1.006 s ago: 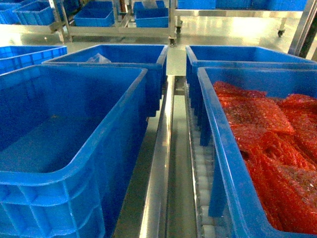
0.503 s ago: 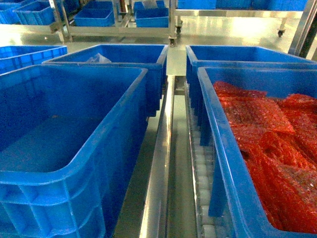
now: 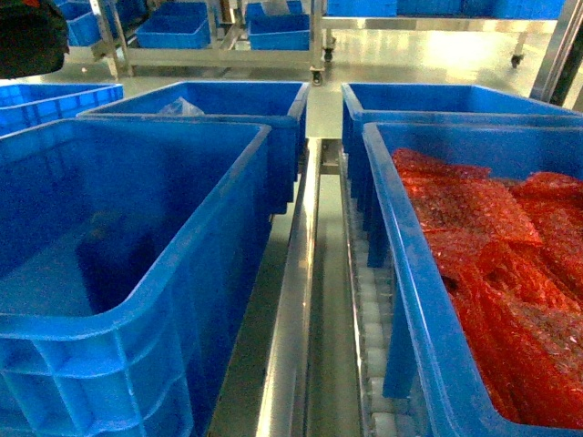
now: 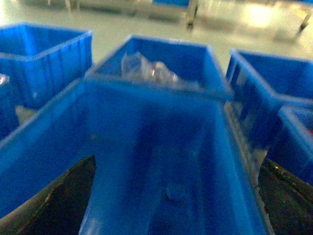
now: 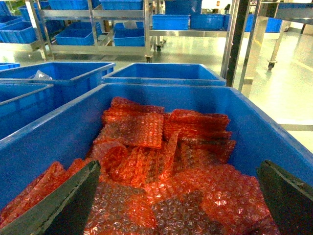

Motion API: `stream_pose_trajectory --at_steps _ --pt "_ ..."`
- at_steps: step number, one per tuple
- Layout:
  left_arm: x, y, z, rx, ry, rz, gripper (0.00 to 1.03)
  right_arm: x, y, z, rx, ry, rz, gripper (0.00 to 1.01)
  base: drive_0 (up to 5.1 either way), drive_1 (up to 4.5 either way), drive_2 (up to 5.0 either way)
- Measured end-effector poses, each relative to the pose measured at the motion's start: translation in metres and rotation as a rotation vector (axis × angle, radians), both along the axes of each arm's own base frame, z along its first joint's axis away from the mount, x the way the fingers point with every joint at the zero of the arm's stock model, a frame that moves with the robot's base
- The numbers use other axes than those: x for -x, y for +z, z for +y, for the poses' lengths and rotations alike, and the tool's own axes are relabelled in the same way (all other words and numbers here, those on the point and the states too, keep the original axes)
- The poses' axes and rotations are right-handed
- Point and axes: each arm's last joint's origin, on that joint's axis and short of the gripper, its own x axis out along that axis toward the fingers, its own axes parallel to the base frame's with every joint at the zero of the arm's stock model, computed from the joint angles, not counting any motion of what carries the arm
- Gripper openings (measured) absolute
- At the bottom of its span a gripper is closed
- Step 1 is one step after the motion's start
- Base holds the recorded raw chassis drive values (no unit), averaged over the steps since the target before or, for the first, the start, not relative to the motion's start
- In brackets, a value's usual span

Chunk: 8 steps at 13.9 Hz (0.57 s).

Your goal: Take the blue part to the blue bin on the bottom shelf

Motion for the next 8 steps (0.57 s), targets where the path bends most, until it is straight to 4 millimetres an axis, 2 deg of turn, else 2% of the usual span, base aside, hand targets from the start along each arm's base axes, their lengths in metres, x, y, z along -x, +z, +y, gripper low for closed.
stream_pose_trajectory --at_steps 1,2,4,7,8 --pt "0.002 -0.003 0.004 -0.001 -0.023 -0.121 0.89 0.000 0.000 0.000 0.000 0.001 0.000 0.98 0.0 0.00 0.0" --pt "0.015 -0.014 0.016 -0.042 -0.027 -0.183 0.75 0.000 0.000 0.000 0.000 0.000 0.000 0.98 0.0 0.00 0.0" --pt "0.036 -0.032 0.035 -0.076 -0.009 -0.197 0.48 0.000 0.000 0.000 0.000 0.000 0.000 0.98 0.0 0.00 0.0" --pt "0.061 -0.053 0.050 -0.083 -0.021 -0.189 0.06 0.000 0.000 0.000 0.000 0.000 0.000 0.98 0.0 0.00 0.0" --pt "0.068 -0.057 0.054 -0.083 -0.019 -0.191 0.02 0.000 0.000 0.000 0.000 0.000 0.000 0.98 0.0 0.00 0.0"
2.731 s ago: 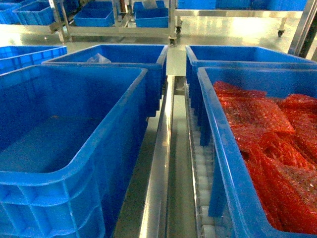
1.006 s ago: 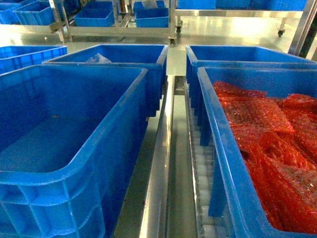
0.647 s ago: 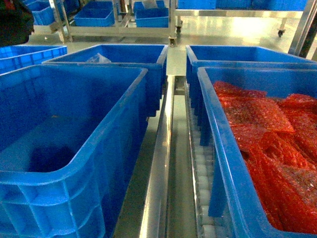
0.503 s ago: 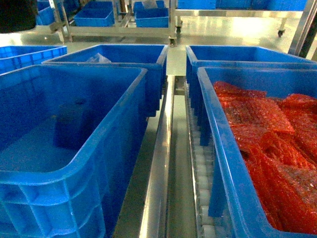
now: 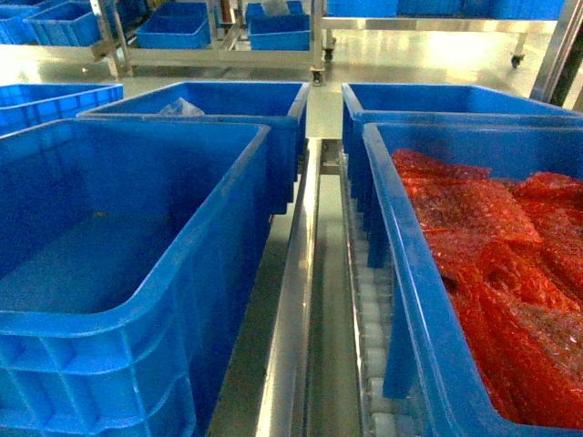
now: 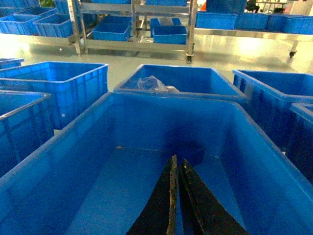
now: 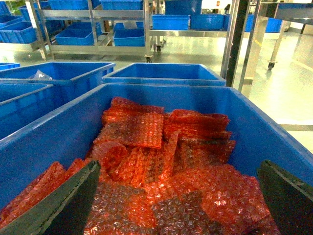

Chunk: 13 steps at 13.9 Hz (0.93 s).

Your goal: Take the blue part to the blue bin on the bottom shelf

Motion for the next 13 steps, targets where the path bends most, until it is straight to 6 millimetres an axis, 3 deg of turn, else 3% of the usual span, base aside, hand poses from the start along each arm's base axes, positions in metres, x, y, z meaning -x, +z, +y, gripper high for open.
stream_pose_trajectory --at_steps 5,10,13 --pt "0.023 -0.015 0.019 0.001 0.017 0.003 0.02 0.000 0.000 0.000 0.000 0.000 0.000 0.98 0.0 0.00 0.0" --pt "0.039 -0.028 0.017 0.000 -0.009 -0.002 0.02 0.000 0.000 0.000 0.000 0.000 0.000 0.98 0.0 0.00 0.0" --pt "0.047 -0.025 0.017 0.000 -0.008 -0.021 0.02 0.000 0.000 0.000 0.000 0.000 0.000 0.98 0.0 0.00 0.0"
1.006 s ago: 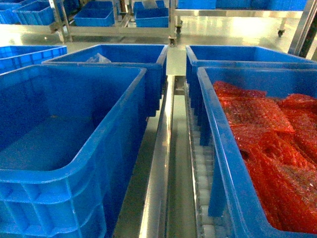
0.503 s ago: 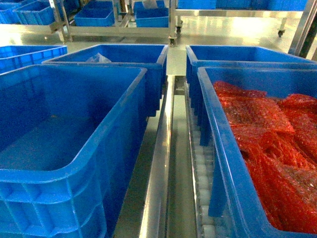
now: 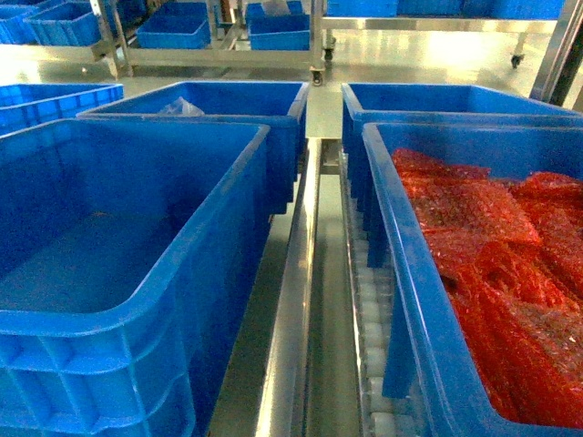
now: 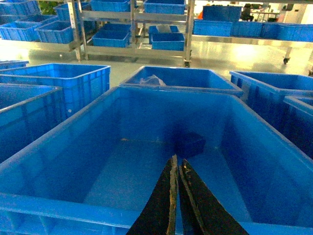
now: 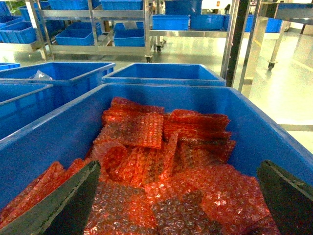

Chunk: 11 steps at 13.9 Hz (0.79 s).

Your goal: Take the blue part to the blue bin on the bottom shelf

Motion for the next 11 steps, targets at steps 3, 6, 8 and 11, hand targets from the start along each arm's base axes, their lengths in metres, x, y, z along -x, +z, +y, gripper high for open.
stream_pose_trajectory --at_steps 3,6,8,11 --pt "0.005 0.000 0.000 0.000 0.000 0.000 0.02 0.000 0.000 0.000 0.000 0.000 0.000 0.98 0.0 0.00 0.0" --pt "0.010 0.000 0.000 0.000 0.000 0.001 0.02 0.000 0.000 0.000 0.000 0.000 0.000 0.98 0.0 0.00 0.0" --pt "0.012 -0.001 0.000 0.000 0.000 0.005 0.02 0.000 0.000 0.000 0.000 0.000 0.000 0.98 0.0 0.00 0.0" --pt "0.023 -0.001 0.000 -0.002 0.003 -0.004 0.02 0.000 0.000 0.000 0.000 0.000 -0.002 0.98 0.0 0.00 0.0"
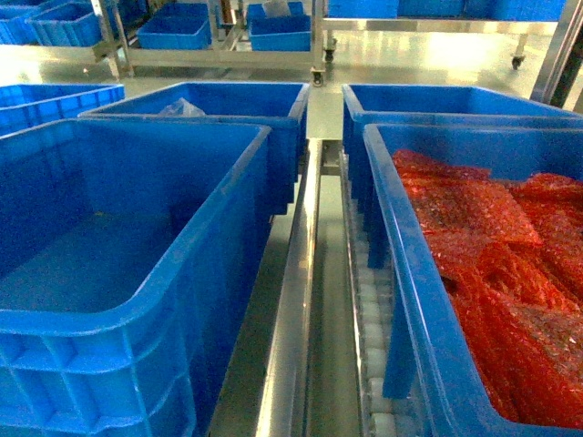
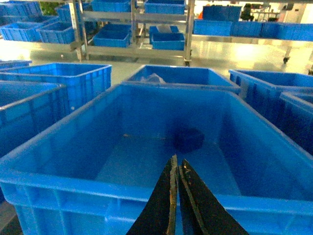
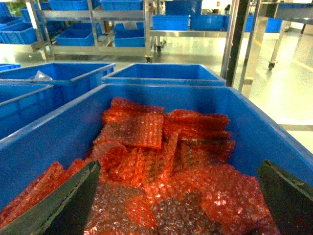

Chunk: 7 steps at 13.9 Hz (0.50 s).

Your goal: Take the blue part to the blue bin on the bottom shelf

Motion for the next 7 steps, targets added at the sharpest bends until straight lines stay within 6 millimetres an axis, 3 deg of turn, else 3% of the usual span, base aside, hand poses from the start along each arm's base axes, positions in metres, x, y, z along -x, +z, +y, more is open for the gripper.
stream_pose_trajectory --at_steps 2,4,7 --pt "-0.0003 -0.0033 0.0000 -0.001 -0.003 0.019 0.03 0.0000 -0.0001 0.0000 0.000 0.000 0.002 0.98 0.0 0.00 0.0" --pt "-0.0004 -0.0036 0.0000 -0.001 -0.003 0.021 0.28 0.0000 -0.0002 0.0000 0.000 0.000 0.002 0.98 0.0 0.00 0.0" --pt "-0.0003 -0.0034 0.0000 -0.001 -0.003 0.021 0.77 0.0000 -0.0001 0.0000 0.000 0.000 0.001 0.98 0.0 0.00 0.0"
